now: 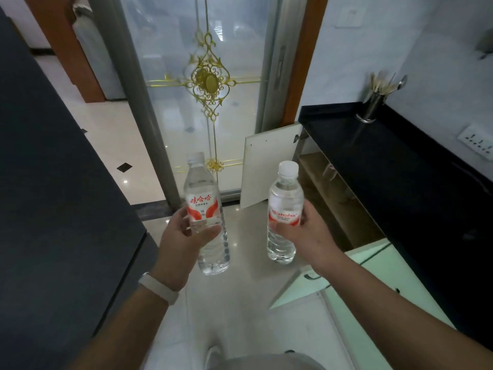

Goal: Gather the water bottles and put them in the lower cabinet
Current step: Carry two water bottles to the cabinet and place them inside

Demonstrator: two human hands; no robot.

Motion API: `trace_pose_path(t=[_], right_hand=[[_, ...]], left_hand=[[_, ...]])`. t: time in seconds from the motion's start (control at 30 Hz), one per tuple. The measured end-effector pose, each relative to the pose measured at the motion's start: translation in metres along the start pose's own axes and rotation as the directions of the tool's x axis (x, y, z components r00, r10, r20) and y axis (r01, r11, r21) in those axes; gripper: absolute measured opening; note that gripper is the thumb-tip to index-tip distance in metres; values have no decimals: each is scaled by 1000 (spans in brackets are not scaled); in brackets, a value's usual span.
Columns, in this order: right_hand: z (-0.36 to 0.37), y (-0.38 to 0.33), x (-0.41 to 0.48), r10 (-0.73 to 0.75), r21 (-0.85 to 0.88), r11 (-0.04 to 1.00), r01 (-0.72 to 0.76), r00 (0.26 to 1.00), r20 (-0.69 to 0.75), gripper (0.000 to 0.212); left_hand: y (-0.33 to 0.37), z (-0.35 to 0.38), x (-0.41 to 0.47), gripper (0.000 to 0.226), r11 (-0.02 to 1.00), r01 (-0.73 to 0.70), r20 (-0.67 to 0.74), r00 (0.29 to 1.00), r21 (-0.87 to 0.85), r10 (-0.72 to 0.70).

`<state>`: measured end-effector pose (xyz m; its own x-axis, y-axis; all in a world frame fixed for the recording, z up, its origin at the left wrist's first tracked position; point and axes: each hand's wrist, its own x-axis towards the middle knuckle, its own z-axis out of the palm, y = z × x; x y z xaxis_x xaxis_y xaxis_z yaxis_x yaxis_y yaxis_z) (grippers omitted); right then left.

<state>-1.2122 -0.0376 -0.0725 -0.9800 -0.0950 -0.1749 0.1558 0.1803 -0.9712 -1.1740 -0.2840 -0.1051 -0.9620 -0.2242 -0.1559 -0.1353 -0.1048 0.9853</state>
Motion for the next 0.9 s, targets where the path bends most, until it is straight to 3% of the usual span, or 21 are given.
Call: trace_pose_path(t=[0.23, 0.53, 0.73, 0.9], right_hand=[[40, -10, 63, 14, -8, 1000, -14, 999, -40, 50], [30, 11, 175, 64, 34, 998, -61, 995, -79, 48], [6, 24, 268, 120, 159, 982, -102, 987, -109, 47], [-28, 35, 329, 153, 225, 969, -107, 967, -201, 42]], left_hand=[[9, -11, 69, 79, 999, 50, 81, 995, 1, -50], [5, 5, 183, 86, 990, 111, 102, 988, 84, -120], [14, 39, 274, 71, 966, 190, 122, 970, 173, -212], [28, 96, 349, 70, 952, 174, 185, 957, 252, -224]])
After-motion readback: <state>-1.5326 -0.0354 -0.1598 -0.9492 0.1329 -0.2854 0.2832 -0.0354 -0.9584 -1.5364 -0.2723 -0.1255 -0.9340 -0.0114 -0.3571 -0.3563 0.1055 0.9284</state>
